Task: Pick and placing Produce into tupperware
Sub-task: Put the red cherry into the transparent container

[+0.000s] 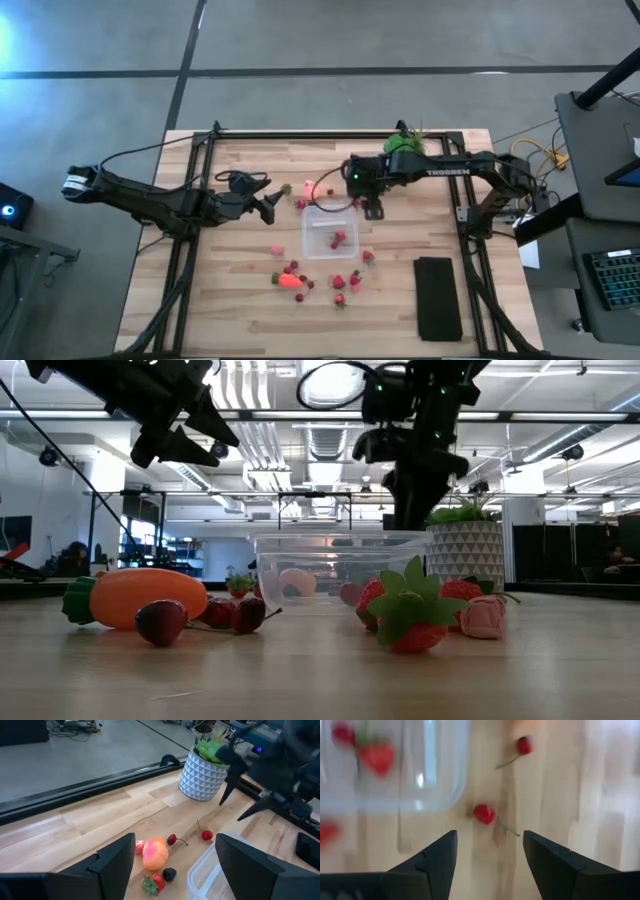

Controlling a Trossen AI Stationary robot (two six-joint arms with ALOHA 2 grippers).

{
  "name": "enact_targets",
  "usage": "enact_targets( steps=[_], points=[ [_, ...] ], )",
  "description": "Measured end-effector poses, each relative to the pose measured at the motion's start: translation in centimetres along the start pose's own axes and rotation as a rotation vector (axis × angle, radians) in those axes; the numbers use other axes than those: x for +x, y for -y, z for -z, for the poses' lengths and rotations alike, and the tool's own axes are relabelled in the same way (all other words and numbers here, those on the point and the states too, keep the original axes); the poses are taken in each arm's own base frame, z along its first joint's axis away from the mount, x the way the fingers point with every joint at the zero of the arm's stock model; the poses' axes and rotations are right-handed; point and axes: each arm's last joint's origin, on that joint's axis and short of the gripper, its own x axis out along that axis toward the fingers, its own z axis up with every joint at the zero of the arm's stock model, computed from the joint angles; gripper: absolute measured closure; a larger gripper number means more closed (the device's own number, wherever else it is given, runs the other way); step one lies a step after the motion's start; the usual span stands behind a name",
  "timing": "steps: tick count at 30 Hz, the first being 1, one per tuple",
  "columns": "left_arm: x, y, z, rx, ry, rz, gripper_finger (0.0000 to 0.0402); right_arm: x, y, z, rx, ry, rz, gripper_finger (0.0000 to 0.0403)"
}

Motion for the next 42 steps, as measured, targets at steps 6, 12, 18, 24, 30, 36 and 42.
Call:
enact_targets(
  steps=[6,12,18,24,30,36,42],
  points=[
    [0.0,0.0,0.0,-0.001,0.000,-0.001,0.0139,2.5,-0.3,1.8,-0.281,-0.025,-0.002,0.0184],
    [0.0,0.0,0.0,-0.001,0.004,-0.007,0.0139,4.5,-0.5,2.6,-0.340,0.046,0.062,0.0184],
    [0.0,-0.1,0.0,-0.002,0.017,-0.022,0.0139,5.0,-0.3,2.7,-0.368,0.099,0.071,0.0184],
    [0.0,-0.1,-0.1,-0.007,0.031,-0.039,0.0139,6.1,0.2,3.3,-0.336,0.110,0.073,0.0184],
    [0.2,-0.2,-0.4,-0.034,0.055,-0.044,0.0139,7.1,0.1,3.1,-0.299,0.118,0.041,0.0184],
    [0.4,-0.4,-0.6,-0.046,0.068,-0.056,0.0139,7.2,0.4,2.5,-0.274,0.158,0.064,0.0184],
    [0.4,-0.4,-0.6,-0.045,0.068,-0.056,0.0139,7.6,0.3,3.2,-0.267,0.127,0.050,0.0184]
  ],
)
